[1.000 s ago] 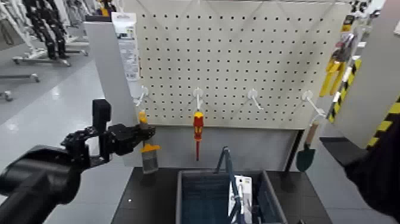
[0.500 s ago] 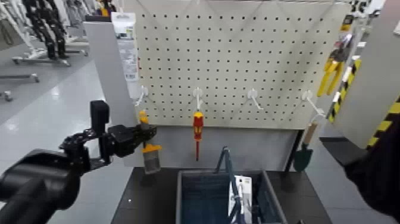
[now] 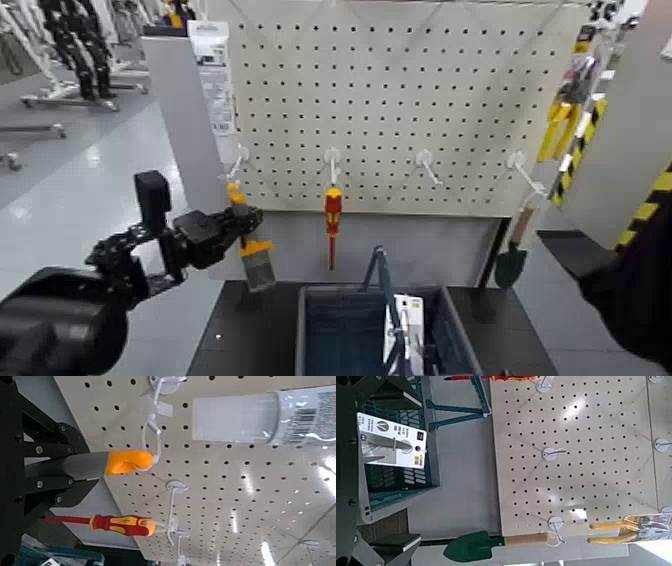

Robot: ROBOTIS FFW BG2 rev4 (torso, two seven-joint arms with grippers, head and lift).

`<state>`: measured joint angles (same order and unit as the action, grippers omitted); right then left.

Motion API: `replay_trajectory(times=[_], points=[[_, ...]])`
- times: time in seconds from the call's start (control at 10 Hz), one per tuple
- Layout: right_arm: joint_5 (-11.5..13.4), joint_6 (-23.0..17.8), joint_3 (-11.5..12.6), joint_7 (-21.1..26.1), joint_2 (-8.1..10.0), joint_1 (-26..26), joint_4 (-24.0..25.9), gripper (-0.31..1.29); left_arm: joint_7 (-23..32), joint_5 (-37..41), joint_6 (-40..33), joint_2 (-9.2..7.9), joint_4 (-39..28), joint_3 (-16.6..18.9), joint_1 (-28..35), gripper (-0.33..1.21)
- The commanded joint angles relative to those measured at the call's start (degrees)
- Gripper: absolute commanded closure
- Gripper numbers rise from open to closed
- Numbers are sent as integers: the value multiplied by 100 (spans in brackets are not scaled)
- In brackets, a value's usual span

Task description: Put the yellow paint brush into the crate.

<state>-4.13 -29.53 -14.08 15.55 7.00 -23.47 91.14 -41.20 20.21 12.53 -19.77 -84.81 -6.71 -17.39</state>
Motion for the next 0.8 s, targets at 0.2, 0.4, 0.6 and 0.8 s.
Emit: replay_trajectory(times=[0.2,0.4,0.6,0.8], points=[[-9,-9,-7,-8,3,9,-18,13,77,352,399,96,-668,74,298,118],[-18,-26,-16,-8,3,17,-26,13,183,739,628,131,-976,-102,350,118],[-26,-35,-24,-8,12,26,-44,13,236,1126,645,140,-1011,-348,333,118],[-44,-44,-33,-8,12,35,-62,13,280,1460,584,158,-853,-498,350,118]])
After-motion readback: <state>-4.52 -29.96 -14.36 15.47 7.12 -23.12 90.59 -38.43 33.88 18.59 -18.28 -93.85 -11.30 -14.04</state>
